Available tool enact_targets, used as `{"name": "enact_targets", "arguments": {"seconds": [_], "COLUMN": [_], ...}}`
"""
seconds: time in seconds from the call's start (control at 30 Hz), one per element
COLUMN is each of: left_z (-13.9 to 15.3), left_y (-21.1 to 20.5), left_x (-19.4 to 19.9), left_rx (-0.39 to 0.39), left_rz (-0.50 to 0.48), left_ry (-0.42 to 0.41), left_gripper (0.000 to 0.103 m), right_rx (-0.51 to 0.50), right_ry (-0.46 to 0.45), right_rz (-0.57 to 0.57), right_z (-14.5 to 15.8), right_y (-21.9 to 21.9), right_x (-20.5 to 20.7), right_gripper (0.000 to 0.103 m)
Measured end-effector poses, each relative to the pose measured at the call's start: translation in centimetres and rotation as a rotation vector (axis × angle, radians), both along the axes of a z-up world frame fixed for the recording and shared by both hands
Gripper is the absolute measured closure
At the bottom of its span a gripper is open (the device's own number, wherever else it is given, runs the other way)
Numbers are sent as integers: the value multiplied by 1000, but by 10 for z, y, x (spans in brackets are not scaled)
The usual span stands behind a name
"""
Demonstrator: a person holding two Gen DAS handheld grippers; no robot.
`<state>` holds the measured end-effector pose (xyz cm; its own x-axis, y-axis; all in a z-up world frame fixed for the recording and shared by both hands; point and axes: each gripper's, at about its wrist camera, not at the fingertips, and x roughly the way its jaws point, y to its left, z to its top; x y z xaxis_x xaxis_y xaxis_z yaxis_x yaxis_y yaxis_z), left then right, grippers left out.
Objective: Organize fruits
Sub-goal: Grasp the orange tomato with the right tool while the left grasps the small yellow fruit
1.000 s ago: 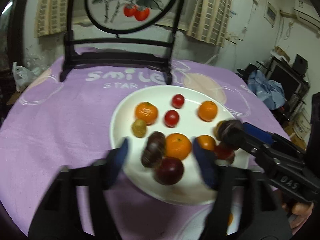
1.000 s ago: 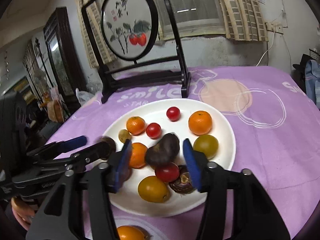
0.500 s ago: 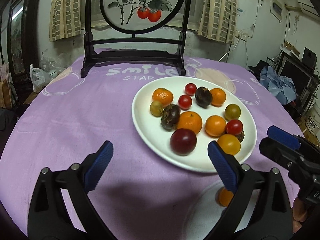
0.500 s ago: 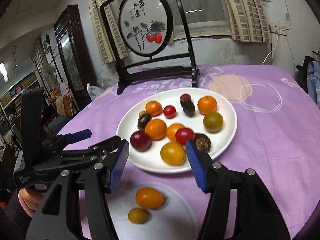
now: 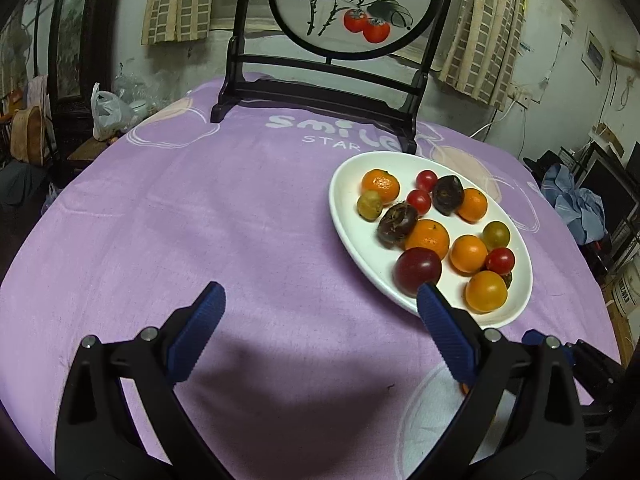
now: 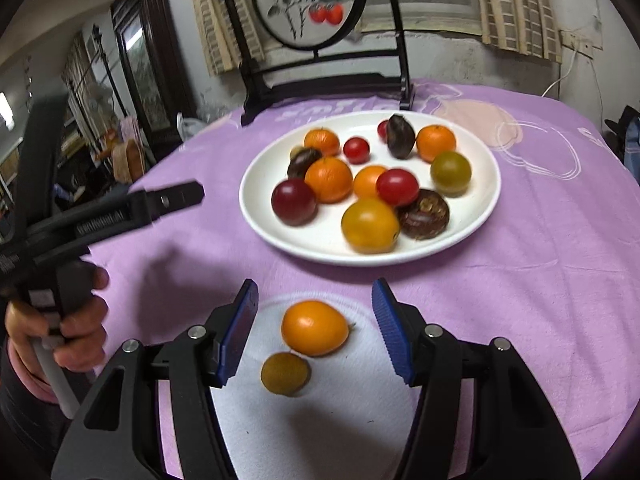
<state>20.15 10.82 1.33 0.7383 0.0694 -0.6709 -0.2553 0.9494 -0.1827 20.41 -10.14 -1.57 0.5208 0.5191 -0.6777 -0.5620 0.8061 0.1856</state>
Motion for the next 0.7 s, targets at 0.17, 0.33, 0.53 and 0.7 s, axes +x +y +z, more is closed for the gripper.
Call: {"name": "enact_targets", "arguments": {"seconds": [0.17,0.33,0.53,0.7], "left_z": [2,1,1,1], "left_y": [-3,-8,-10,-10], "left_x": [-3,-4,-5,-5], "left_rx": [13,26,29,30], "left_rz": [-5,-19,-27,-27], "left_ry": [-4,0,0,3], "left_gripper": [5,5,4,4], "right_rx": [-36,-81,-61,-52], "right_ry": [11,30,73,83], "right_rz": [-5,2,-5,-21], "right_z": [-7,-17,-21,-22], "right_y": [3,8,7,7], "right_x": [1,3,9,12], "right_gripper": [43,43,43,48]}}
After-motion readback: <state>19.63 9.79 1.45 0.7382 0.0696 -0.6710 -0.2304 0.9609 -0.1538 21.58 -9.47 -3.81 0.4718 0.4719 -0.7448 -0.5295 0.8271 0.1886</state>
